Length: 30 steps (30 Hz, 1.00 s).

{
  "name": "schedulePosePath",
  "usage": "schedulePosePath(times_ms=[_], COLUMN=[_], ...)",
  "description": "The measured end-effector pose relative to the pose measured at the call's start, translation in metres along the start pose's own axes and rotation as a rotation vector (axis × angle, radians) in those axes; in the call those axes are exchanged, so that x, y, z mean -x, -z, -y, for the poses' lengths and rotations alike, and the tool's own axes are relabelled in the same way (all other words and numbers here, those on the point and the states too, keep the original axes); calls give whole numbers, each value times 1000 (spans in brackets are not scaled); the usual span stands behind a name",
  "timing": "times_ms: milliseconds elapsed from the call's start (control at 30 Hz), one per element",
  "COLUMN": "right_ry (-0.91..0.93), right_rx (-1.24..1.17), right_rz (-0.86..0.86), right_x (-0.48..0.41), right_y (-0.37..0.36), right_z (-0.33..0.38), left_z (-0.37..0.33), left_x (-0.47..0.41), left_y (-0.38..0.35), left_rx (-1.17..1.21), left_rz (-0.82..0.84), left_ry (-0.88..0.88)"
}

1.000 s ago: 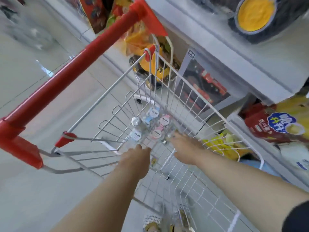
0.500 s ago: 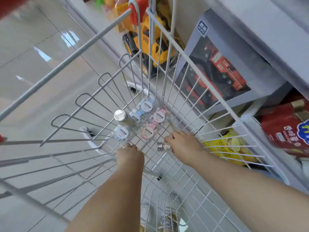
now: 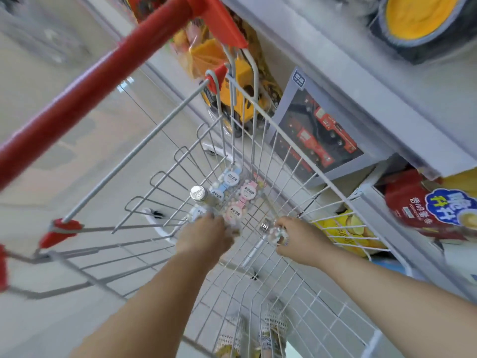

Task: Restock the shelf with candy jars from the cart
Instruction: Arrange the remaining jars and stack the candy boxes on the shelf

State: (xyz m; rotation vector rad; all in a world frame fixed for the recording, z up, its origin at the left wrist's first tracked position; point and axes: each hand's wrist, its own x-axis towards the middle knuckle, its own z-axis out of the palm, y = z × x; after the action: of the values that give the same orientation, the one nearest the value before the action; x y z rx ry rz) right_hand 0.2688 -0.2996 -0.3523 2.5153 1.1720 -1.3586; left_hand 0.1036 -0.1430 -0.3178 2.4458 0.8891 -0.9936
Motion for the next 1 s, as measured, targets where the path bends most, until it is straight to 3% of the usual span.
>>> schedulePosePath(times_ms=[67, 133, 333, 433, 633, 800, 1000], right_ry=[-19, -32, -7, 0, 21, 78, 143], right_rx=[-84, -148, -336, -538, -852, -941, -886], right_rz=[0, 1, -31, -31, -49, -117, -400], right_x=[10, 19, 34, 39, 65, 141, 283], right_y=[8, 14, 25, 28, 36, 89, 173], right_z=[5, 10, 22, 25, 28, 46, 75], left_z=[6, 14, 24, 30, 20, -11, -47], left_x=[15, 21, -12, -25, -2, 79, 196], left_y=[22, 36, 38, 24, 29, 92, 199], left_rx=[9, 32, 72, 104, 161, 242, 306], left_rz=[-260, -386, -119, -73, -167, -252, -365], left_ry=[-6, 1, 26, -18, -22, -120, -319])
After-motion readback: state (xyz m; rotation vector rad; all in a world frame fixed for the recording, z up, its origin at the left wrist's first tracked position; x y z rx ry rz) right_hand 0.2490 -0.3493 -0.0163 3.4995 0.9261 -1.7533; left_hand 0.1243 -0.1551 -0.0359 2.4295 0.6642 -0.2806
